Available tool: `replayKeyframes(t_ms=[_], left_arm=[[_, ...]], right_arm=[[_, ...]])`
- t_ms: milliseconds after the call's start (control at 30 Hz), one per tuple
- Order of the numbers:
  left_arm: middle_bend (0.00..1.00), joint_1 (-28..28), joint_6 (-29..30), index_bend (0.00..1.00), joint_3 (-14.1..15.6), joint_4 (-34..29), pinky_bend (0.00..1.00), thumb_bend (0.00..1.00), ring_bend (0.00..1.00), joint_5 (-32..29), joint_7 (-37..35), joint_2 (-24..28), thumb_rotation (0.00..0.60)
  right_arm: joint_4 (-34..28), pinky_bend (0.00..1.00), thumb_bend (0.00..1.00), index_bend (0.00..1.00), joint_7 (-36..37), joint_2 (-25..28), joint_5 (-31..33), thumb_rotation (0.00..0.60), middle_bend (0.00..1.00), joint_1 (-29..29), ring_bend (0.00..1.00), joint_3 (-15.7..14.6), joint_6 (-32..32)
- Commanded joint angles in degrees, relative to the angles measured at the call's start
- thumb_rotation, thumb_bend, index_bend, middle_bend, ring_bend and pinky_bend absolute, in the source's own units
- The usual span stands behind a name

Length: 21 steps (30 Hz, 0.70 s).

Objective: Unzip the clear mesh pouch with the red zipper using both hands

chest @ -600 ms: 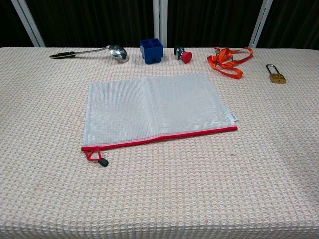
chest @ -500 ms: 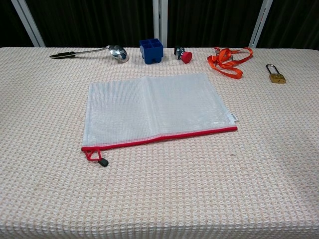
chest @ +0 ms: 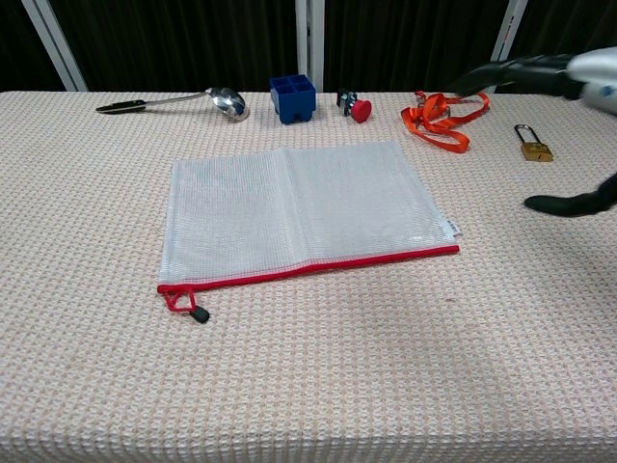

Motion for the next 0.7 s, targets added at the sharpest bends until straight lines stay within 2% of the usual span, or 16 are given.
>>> replayKeyframes(t_ms=[33, 167, 300, 533, 700], left_arm=[[0.12, 0.46, 0.1, 0.16, 0.04, -0.03, 0.16, 0.08, 0.1, -0.46, -0.51, 0.23, 0.6], [0.12, 0.99, -0.24, 0.16, 0.44, 0.56, 0.16, 0.08, 0.1, -0.73, -2.12, 0.25, 0.6], [0.12, 1.47, -0.51, 0.17, 0.63, 1.76, 0.16, 0.07, 0.1, -1.1, -3.84, 0.07, 0.6], [0.12, 1.68, -1.58, 0.17, 0.75, 3.47, 0.16, 0.08, 0.1, -1.33, -7.0, -0.37, 0.6], [0.12, 1.46, -2.2, 0.17, 0.55, 4.67, 0.16, 0.07, 0.1, -1.13, -8.84, -0.92, 0.6]], right_arm=[[-0.39, 0.0, 0.18, 0.12, -6.31, -7.42, 1.86, 0.6, 0.1, 13.2, 0.0, 5.02, -16.49], [4.74, 0.0, 0.18, 0.17, -9.67, -14.9, 5.76, 0.6, 0.1, 20.74, 0.0, 8.1, -24.64], [11.32, 0.0, 0.18, 0.23, -11.5, -21.59, 7.02, 0.6, 0.1, 25.54, 0.0, 9.27, -27.2], [20.7, 0.0, 0.21, 0.29, -11.09, -29.82, 6.06, 0.6, 0.12, 31.77, 0.0, 8.85, -28.12], [25.7, 0.0, 0.24, 0.32, -8.42, -33.57, 4.13, 0.6, 0.13, 34.36, 0.0, 7.08, -26.37]])
